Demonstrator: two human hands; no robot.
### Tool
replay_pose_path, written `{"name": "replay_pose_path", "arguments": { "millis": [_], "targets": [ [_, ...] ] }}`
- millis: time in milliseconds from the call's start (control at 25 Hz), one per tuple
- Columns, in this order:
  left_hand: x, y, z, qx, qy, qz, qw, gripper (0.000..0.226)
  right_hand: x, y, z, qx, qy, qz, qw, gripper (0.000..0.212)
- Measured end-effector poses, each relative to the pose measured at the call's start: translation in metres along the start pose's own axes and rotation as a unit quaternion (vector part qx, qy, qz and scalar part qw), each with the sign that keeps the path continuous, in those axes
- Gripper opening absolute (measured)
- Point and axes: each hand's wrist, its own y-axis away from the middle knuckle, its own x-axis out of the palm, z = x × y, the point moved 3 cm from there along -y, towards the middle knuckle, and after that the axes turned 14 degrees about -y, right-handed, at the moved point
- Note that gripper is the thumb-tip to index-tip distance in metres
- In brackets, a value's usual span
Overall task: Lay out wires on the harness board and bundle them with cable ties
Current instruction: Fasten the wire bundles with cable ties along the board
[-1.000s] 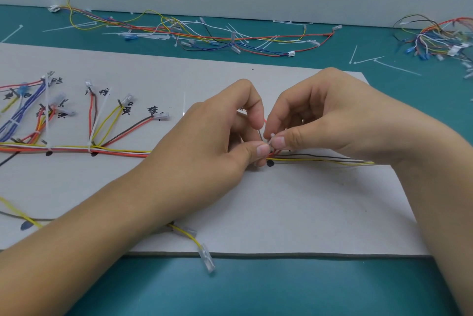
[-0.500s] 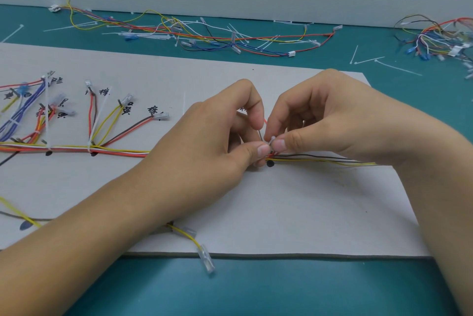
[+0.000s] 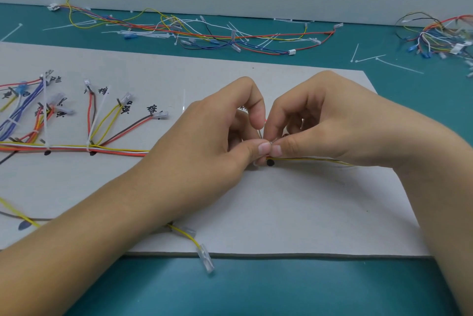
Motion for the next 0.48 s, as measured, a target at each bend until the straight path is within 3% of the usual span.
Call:
{"name": "replay_pose_path", "arguments": {
  "millis": [480],
  "targets": [
    [-0.0019,-0.0004,-0.0002,-0.019,0.016,-0.030,0.999,0.028,-0.0030,0.0033,0.0074,0.006,-0.033,-0.031,0.999,0.009]
  ]
}}
